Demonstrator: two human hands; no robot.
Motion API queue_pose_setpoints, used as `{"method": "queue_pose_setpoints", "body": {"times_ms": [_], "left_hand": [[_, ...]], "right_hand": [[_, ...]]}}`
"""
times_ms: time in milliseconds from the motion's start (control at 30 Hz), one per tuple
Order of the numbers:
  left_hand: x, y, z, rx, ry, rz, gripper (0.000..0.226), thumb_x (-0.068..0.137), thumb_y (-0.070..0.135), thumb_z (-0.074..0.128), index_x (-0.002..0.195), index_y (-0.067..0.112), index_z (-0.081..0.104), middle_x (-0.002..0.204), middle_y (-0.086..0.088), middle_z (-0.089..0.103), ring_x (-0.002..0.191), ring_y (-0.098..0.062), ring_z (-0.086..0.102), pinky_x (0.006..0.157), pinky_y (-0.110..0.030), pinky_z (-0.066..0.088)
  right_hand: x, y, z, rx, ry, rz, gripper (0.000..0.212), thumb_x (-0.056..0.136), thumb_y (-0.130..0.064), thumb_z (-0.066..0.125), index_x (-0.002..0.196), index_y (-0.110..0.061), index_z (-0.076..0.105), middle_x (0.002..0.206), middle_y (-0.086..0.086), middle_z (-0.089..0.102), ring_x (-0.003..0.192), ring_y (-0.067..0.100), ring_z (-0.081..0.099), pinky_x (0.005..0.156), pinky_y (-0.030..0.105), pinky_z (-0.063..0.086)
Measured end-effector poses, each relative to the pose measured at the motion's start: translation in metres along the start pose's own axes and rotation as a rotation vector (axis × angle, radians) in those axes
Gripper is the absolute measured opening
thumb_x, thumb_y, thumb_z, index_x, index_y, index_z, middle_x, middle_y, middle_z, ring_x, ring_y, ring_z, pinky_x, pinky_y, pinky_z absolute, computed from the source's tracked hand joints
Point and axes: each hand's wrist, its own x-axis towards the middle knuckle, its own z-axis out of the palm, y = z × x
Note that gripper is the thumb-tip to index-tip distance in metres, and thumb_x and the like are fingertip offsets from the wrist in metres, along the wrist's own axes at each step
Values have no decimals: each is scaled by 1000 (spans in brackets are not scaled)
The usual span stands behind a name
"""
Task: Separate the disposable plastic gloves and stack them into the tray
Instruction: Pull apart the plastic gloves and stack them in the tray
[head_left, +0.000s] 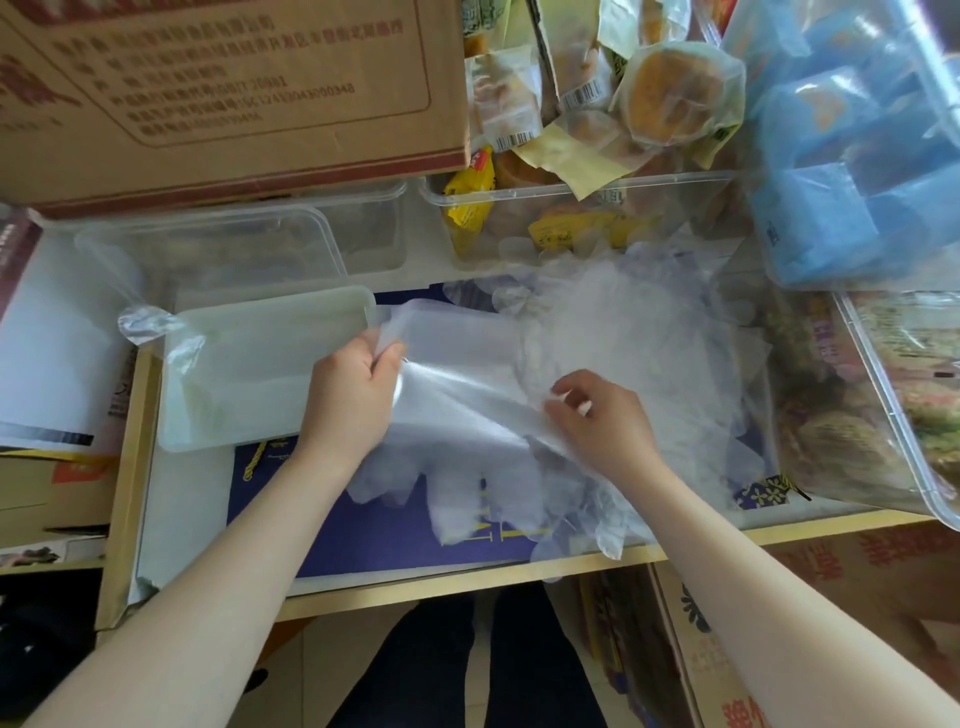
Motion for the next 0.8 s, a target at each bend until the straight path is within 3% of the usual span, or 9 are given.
{"method": "queue_pose_setpoints", "body": {"times_ms": [100, 167, 200, 300, 400, 533, 633, 700, 800], "left_hand": [[4, -6, -8, 12, -49, 25, 23, 96, 20, 50, 78, 5, 54, 76, -21, 60, 70, -27, 48, 56, -28, 28], [2, -8, -12, -31, -110, 18, 16, 95, 22, 51, 82, 14, 57, 78, -15, 63, 76, -28, 54, 56, -14, 36], [1, -8, -14, -55, -141, 13, 13, 95, 23, 52, 85, 18, 57, 78, -10, 64, 79, -28, 56, 61, -12, 39], [-3, -11, -15, -126, -227, 1, 9, 94, 23, 53, 91, 22, 61, 83, -2, 67, 82, -20, 61, 72, -22, 47], [-5, -15, -16, -135, -297, 27, 12, 94, 23, 54, 100, 22, 64, 84, 12, 65, 83, -9, 61, 72, -15, 44], [-6, -23, -15, -47, -444, 208, 25, 95, 28, 50, 97, 9, 66, 84, -20, 63, 79, -28, 56, 74, -35, 44], [-4, -17, -12, -112, -492, 339, 30, 94, 32, 51, 96, 7, 68, 102, -1, 59, 94, -4, 53, 81, -13, 39], [-2, -9, -8, -164, -536, 396, 31, 91, 41, 51, 90, 15, 69, 127, 11, 46, 112, 16, 40, 93, -1, 26], [-4, 7, 0, -190, -586, 485, 41, 83, 67, 44, 84, 33, 68, 145, 21, 22, 130, 17, 20, 104, -2, 15]], "right_hand": [[18, 9, -5, -268, 202, -24, 53, 90, -31, 58, 136, -11, 42, 138, 11, 42, 121, 32, 43, 97, 38, 34], [28, 10, -6, -356, 176, 77, 66, 92, -40, 51, 144, -8, 26, 148, 13, 31, 132, 34, 31, 105, 42, 27], [32, 10, -4, -388, 145, 118, 67, 92, -43, 50, 143, -7, 25, 147, 14, 31, 131, 34, 30, 104, 42, 27], [37, 8, 3, -506, 154, 98, 52, 90, -42, 53, 126, -5, 45, 132, 16, 43, 118, 36, 39, 93, 42, 32], [36, 7, 8, -513, 210, 36, 30, 93, -31, 52, 109, -6, 57, 117, 14, 54, 109, 34, 44, 86, 39, 30], [35, 6, 7, -279, 327, -3, 16, 93, -19, 52, 94, -9, 65, 98, 10, 63, 97, 32, 49, 76, 34, 26], [25, -7, -5, -34, 496, -173, 7, 86, -11, 62, 80, -8, 63, 82, 4, 62, 82, 29, 53, 72, 34, 35], [10, -20, -15, 44, 571, -329, 11, 81, -7, 68, 74, -7, 59, 73, -3, 53, 70, 16, 48, 65, 21, 34], [-7, -35, -30, 80, 516, -478, 13, 79, -9, 69, 73, -7, 57, 73, -7, 49, 65, 5, 39, 57, 14, 33]]}}
